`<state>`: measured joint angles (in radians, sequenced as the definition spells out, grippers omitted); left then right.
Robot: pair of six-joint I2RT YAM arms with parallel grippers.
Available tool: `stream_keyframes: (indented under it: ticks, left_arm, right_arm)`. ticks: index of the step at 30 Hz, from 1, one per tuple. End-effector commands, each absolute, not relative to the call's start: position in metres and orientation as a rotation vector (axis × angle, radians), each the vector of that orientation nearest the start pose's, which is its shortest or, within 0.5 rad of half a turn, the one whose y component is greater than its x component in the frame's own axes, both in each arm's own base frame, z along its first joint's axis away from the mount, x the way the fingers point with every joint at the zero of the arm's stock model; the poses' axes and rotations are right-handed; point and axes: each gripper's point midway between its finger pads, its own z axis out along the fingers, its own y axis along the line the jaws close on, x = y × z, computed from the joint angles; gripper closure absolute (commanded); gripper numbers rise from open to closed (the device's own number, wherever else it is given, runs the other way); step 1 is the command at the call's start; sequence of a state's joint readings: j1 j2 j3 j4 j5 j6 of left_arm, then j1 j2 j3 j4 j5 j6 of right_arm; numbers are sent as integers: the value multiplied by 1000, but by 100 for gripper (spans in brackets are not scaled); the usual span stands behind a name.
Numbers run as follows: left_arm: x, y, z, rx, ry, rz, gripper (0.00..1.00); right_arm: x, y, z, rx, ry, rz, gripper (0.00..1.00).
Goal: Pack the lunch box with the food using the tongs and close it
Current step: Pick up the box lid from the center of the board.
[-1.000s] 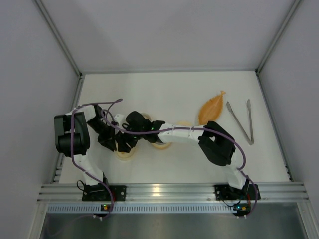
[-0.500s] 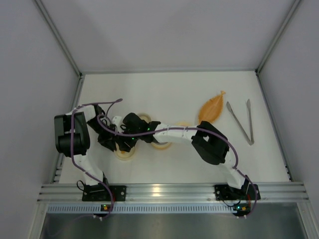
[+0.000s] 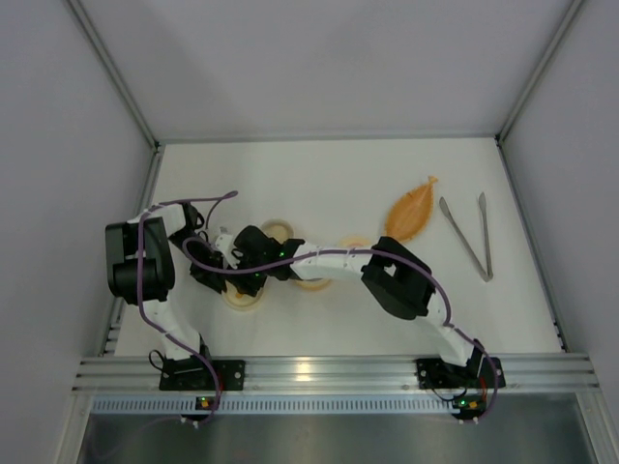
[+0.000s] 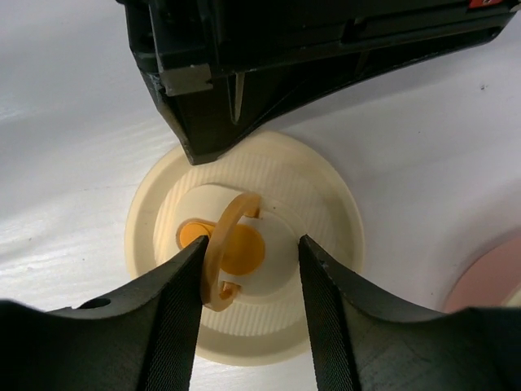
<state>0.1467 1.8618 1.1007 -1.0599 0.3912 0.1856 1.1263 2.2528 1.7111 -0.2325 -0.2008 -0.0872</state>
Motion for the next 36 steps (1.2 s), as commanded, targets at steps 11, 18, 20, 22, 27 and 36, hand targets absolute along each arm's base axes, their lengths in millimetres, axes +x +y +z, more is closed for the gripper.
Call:
stream_keyframes:
  ticks: [11, 18, 20, 22, 27, 36]
  left_arm:
    - [254, -23, 7, 54, 3122, -632, 100]
    - [264, -25, 18, 36, 3065, -640, 96]
    - [267, -26, 20, 25, 3060, -650, 99]
    - [267, -27, 20, 22, 3060, -656, 100]
    - [266, -28, 18, 19, 3064, -670, 100]
    - [264, -27, 15, 31, 3071, -664, 100]
  right_arm:
    - [205, 540, 42, -1549, 1902, 688, 87]
    - [196, 540, 77, -1544, 1855, 768, 100]
    - [191, 541, 88, -1558, 1819, 778, 100]
    - [185, 542, 91, -1586, 1790, 770, 100]
    - [179, 538, 70, -1637, 1798, 717, 98]
    - [185, 528, 43, -1687, 1835, 619, 89]
